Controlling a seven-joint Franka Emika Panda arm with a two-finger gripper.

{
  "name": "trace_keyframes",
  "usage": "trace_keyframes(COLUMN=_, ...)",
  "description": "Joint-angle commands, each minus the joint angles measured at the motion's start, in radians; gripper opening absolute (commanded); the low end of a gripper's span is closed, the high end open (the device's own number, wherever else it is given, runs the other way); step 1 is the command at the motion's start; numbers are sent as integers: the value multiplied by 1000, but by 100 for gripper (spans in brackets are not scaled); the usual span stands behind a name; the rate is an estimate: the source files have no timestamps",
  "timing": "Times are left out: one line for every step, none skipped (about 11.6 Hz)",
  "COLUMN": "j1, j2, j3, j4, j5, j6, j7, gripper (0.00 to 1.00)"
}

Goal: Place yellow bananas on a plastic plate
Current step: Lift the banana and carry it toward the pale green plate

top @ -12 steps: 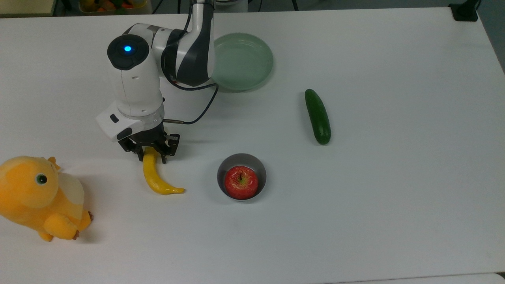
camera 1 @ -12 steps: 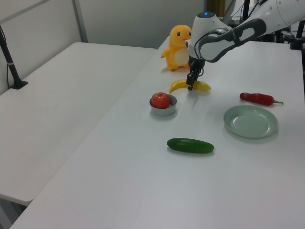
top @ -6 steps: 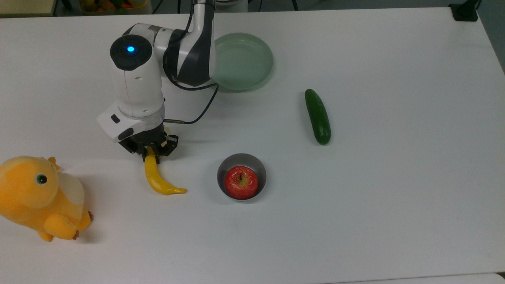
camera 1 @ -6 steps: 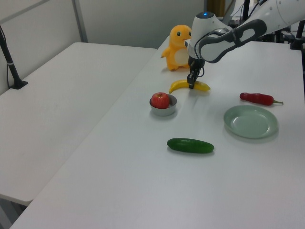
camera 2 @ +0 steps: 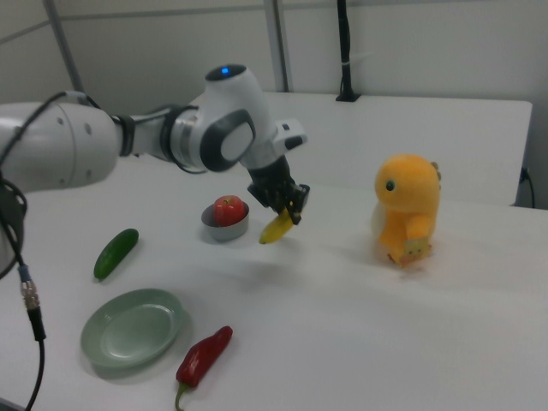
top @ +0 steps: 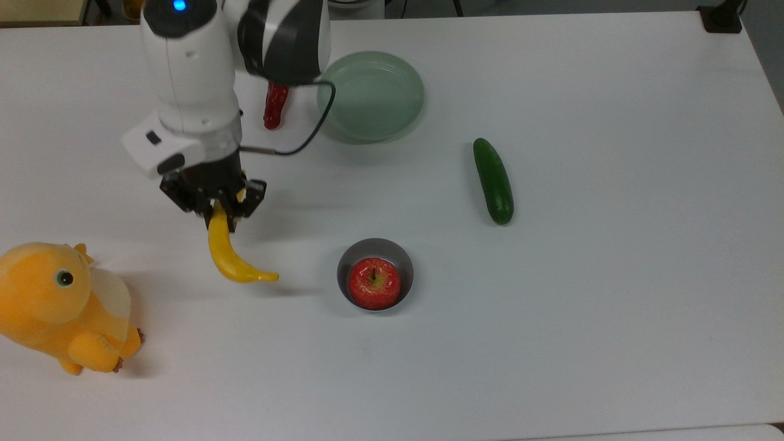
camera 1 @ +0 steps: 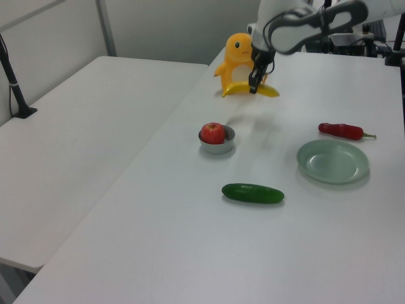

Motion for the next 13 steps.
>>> trace_keyframes(j1=26, j2=-180, j3=7, j4=-99, j5=3, j6=-168, j7=-4, gripper=1)
trace_keyframes(j1=40, j2=-230, j3=7, j4=-127, j5=3, j6=-223, j7=-6, gripper=1)
trace_keyframes(j1=52, j2=-278, j3=5, j4=-154, j5=3, j6=-268, j7=-7, gripper=1)
trace_keyframes(j1=60, j2=-312, j3=5, j4=-159, j5=3, j6=-326, j7=-7, gripper=1)
trace_keyframes(j1=65, j2=-339, j3=7, j4=-158, j5=3, j6=-409, j7=-7, gripper=1)
trace_keyframes(j1=77, j2=-367, j3=7, j4=-165, j5=3, j6=-482, j7=-15, gripper=1)
trace_keyframes(j1=83, j2=-396, j3=7, j4=-188, j5=3, j6=-518, j7=-15, gripper=1)
trace_keyframes(j1=94, j2=-421, j3=7, j4=-225, j5=3, j6=-535, j7=-9, gripper=1)
trace_keyframes(j1=111, j2=-453, j3=7, j4=-271, j5=3, j6=-553, j7=-7, gripper=1)
trace_keyframes(j1=121, j2=-479, j3=8, j4=-314, j5=3, j6=-567, j7=-6, gripper=1)
trace_keyframes(j1=131, j2=-498, j3=20, j4=-349, j5=3, j6=-578, j7=-4, gripper=1)
trace_keyframes(j1=132, j2=-501, j3=42, j4=-378, j5=3, j6=-592, j7=-4, gripper=1)
trace_keyframes(j1=132, j2=-501, j3=65, j4=-417, j5=3, j6=-593, j7=-7, gripper=1)
